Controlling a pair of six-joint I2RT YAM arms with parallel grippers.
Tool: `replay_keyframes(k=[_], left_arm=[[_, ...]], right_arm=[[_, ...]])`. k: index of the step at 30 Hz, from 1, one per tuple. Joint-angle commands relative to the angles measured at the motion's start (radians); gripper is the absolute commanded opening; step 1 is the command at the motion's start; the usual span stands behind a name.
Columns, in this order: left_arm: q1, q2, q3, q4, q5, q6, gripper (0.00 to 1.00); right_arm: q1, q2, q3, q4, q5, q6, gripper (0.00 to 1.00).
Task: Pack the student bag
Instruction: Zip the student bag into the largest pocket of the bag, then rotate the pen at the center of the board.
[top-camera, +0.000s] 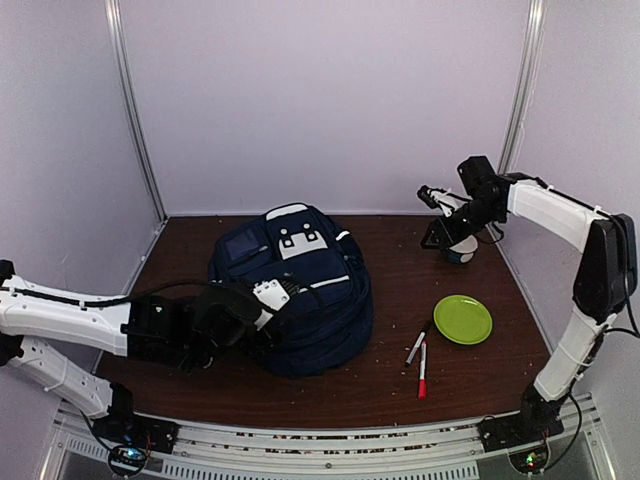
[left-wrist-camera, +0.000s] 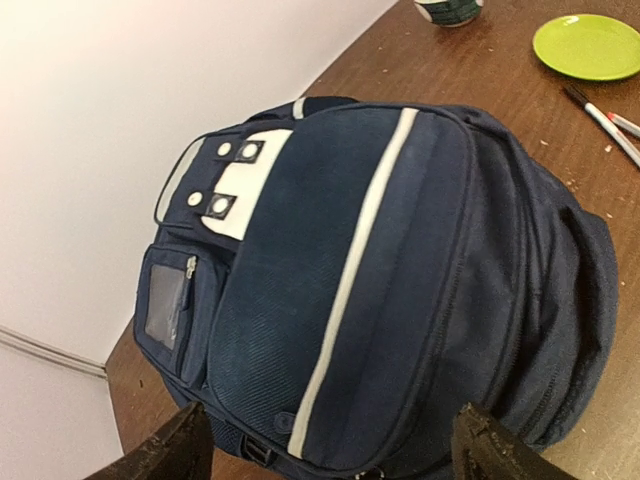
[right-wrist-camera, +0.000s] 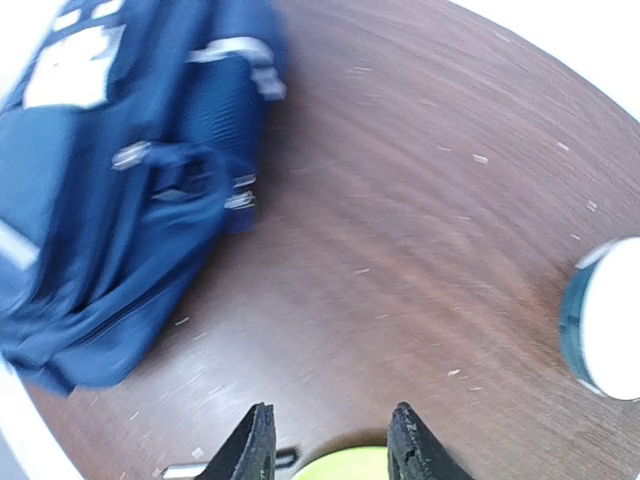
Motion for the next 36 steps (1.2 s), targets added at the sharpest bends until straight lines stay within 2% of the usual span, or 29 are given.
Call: replay_keyframes(k=[1,7,12,16,21,24,27,36], left_arm=[[0.081,-0.03,-0.001,0.04,0.034,-0.048,0.85],[0.217,-0.012,0.03,0.051,0.214,-0.077,0.84],[0.235,0.045,0.066,0.087,0.349,0.041,0.82],[0.235,0.149,0.155,0.046,0.428,0.116,0.79],[0.259,0.266,0.251,-0.005,0.334,0.132,0.76],[0.286,0.307,0.266,-0.014,0.342,0.143,0.74],[0.288,0.304,0.265,-0.002,0.465,0.178,0.75],[0.267,0.224,0.249,0.016,0.624,0.16,0.77]], right_arm=[[0.01,-0.114,-0.089,-0.059,-0.102,-0.135,0.4],[0.094,-0.309,-0.234,-0.082,-0.053,-0.257,0.45],[0.214,-0.409,-0.362,-0.016,0.005,-0.28,0.51],[0.31,-0.4,-0.393,0.015,0.086,-0.269,0.51],[0.351,-0.38,-0.395,0.04,0.09,-0.244,0.51],[0.355,-0.379,-0.406,0.046,0.096,-0.243,0.51],[0.355,-0.38,-0.422,0.05,0.108,-0.247,0.51],[0.355,-0.38,-0.449,0.076,0.117,-0.238,0.51]])
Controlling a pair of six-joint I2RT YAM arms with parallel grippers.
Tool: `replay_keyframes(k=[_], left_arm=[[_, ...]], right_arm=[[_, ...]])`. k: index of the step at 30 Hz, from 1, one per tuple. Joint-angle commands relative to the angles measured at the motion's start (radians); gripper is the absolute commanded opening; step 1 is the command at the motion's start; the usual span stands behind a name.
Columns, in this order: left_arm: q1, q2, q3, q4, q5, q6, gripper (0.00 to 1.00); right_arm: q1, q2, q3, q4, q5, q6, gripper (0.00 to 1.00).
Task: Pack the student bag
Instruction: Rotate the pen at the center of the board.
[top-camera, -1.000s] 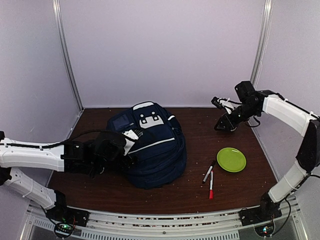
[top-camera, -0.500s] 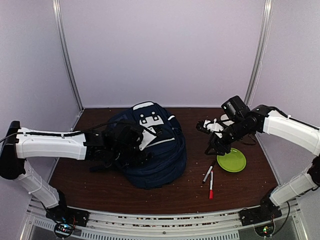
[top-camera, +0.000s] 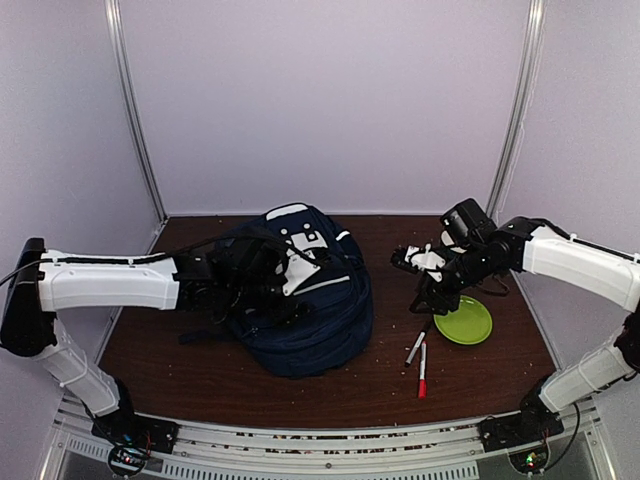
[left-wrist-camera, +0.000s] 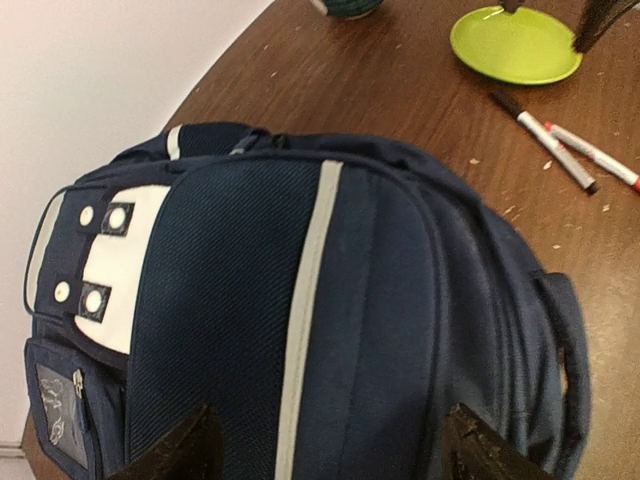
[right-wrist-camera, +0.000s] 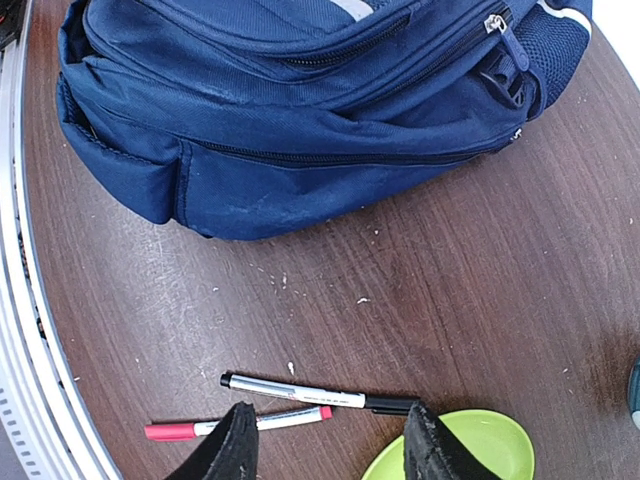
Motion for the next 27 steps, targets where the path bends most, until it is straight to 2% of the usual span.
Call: replay_keyframes(k=[1,5,10,13,19,27], left_arm=[[-0.014,-0.029,0.007,0.01,0.101,0.012,0.77],[-0.015,0.03,0.023,-0.021,0.098,0.021,0.76],[-0.018,0.101,0.051,-0.042,-0.005,0.025,0.71],[-0.017,0.103,0.062,-0.037,-0.097,0.027,0.59],[-0.016,0.02,0.03,0.052,-0.267,0.03,0.44],[0.005,-0.007,0.043,0.051,-0.252,0.009,0.26]], right_arm=[[0.005,0.005,-0.009,0.032,0.023,0.013,0.51],[0.005,0.027,0.007,0.02,0.018,0.01,0.51],[0.006,0.02,0.007,0.017,0.016,0.006,0.5],[0.005,0.015,-0.004,0.023,0.021,0.005,0.5],[0.005,0.012,-0.018,0.026,0.022,0.01,0.49],[0.006,0.0,-0.017,0.003,0.013,-0.004,0.47]])
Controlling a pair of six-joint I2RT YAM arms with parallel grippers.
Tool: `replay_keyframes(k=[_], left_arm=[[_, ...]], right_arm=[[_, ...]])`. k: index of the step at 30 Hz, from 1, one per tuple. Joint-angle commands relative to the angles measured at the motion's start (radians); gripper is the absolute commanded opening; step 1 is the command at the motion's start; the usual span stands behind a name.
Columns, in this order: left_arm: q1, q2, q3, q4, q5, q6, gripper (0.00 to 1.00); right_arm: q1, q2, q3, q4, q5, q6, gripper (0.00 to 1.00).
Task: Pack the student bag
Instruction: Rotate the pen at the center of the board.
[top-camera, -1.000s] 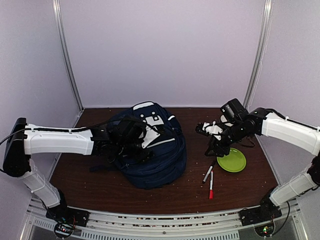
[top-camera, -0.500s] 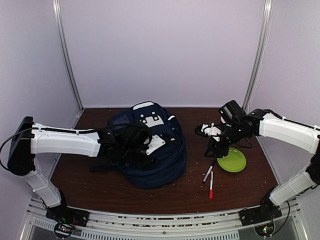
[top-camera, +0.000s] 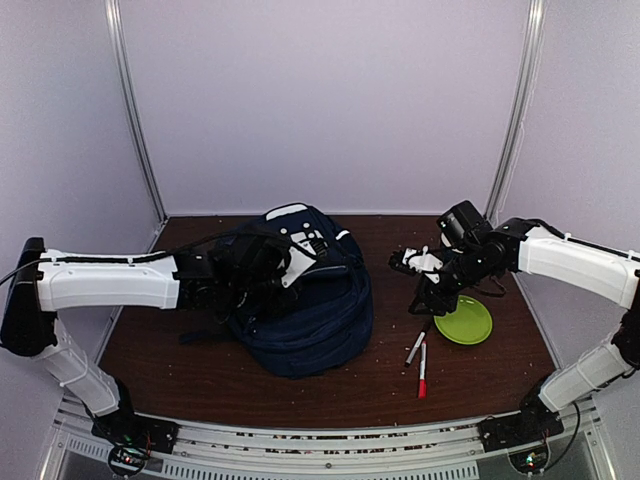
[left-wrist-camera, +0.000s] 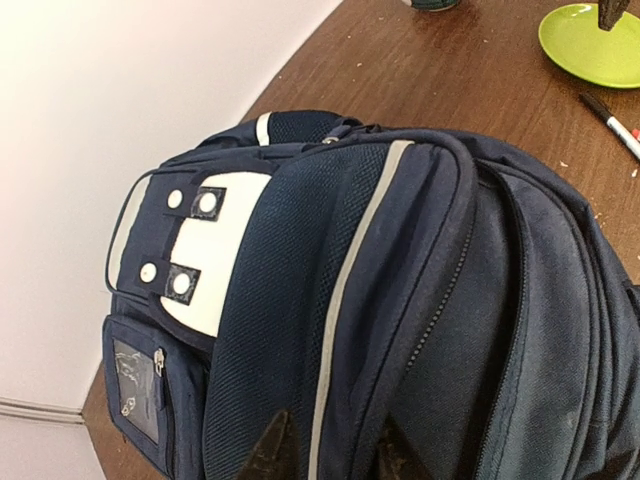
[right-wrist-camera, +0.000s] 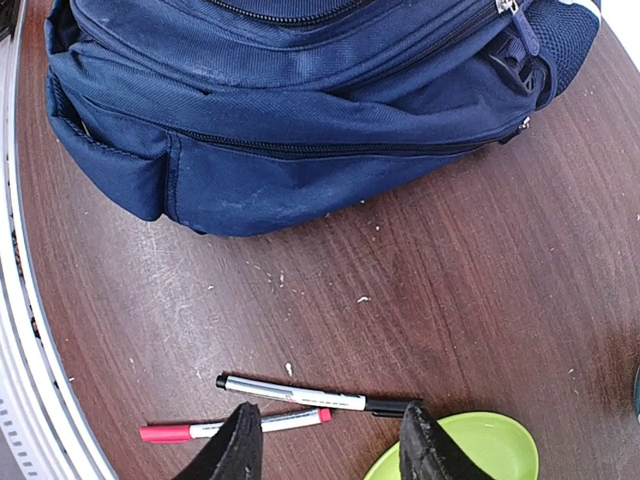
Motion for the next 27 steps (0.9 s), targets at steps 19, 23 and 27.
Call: replay_keyframes(k=[19,23,27], left_arm=[[0.019,-0.004,-0.015,0.08,0.215,-0.101,0.31],[0.018,-0.034,-0.054,0.104,0.225,-0.131,0.33],[0.018,-0.069,-0.091,0.128,0.23,-0.171,0.34]], right_arm=[[0.163,-0.04,-0.221,-0.14,0.233,-0.476,0.34],[0.234,0.001,-0.217,-0.134,0.304,-0.556,0.39],[0.306,0.051,-0.213,-0.114,0.347,-0.604,0.44]])
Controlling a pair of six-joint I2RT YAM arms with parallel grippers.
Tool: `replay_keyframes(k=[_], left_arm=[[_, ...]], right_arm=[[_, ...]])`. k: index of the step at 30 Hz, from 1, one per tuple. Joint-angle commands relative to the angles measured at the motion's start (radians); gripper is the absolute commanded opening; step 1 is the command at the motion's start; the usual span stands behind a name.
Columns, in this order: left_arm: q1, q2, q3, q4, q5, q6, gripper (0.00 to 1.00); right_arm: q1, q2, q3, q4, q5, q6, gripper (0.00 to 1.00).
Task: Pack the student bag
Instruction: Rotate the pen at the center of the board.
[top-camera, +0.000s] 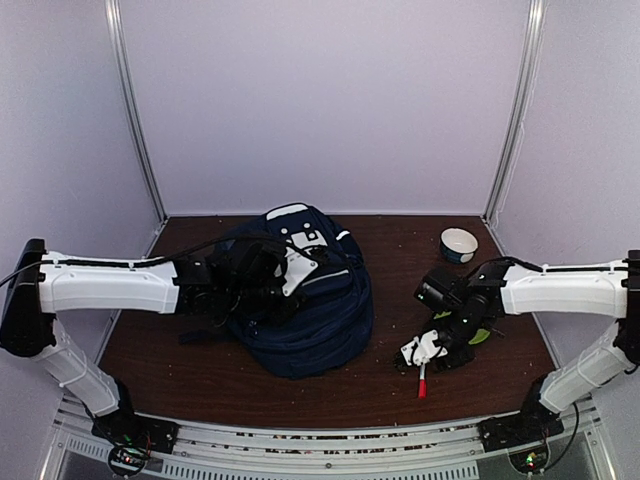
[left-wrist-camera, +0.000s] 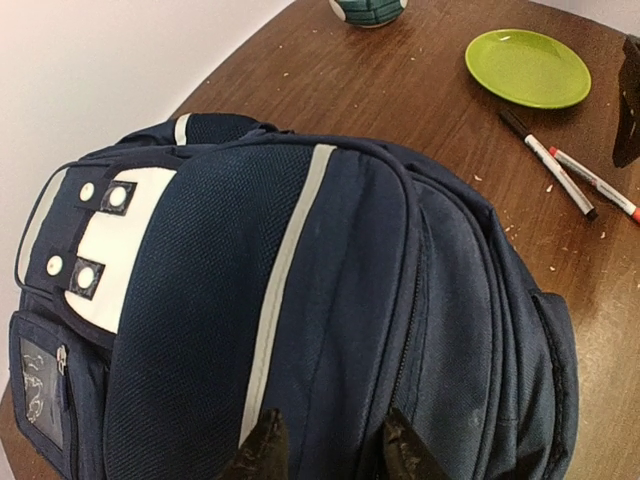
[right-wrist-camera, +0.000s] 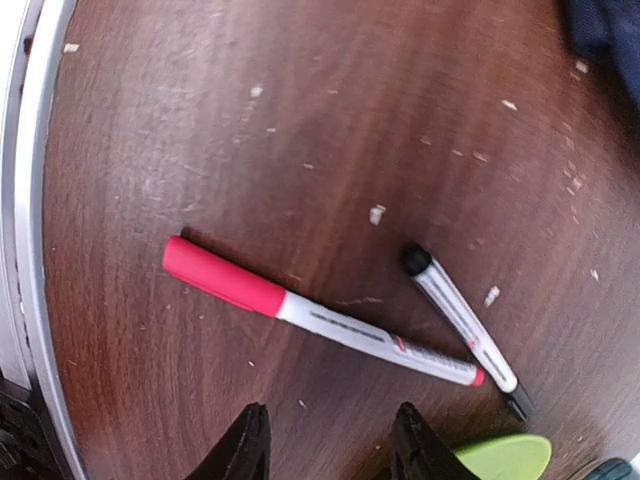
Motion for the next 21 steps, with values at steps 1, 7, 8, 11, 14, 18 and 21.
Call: replay_keyframes(k=[1,7,8,11,14,18,21], left_arm=[[0.006,-0.065,-0.041,0.086,0.028,-0.069,0.35],[0.004,-0.113,-0.098,0.113,0.029,-0.102,0.41],[0.004,-0.116,-0.102,0.113,0.029,-0.105,0.42],[0.003,-0.126,-0.114,0.115,0.019,-0.11,0.42],[0.003,-0.136,-0.125,0.121,0.009,-0.111,0.42],[0.003,-0.142,-0.133,0.131,0.002,-0.112,0.42],[0.002,-0.139,-0.131,0.131,0.001,-0.112,0.42]], right_arm=[[0.07,0.052,0.013,0.017,0.1,-0.098,0.44],[0.144,0.11,0.019,0.04,0.135,-0.118,0.42],[0.153,0.122,0.018,0.042,0.139,-0.119,0.41],[0.172,0.148,0.01,0.06,0.152,-0.12,0.39],[0.178,0.179,0.019,0.064,0.151,-0.109,0.35],[0.175,0.22,0.075,0.034,0.08,-0.063,0.27],[0.176,0.271,0.126,0.023,0.022,-0.011,0.21]])
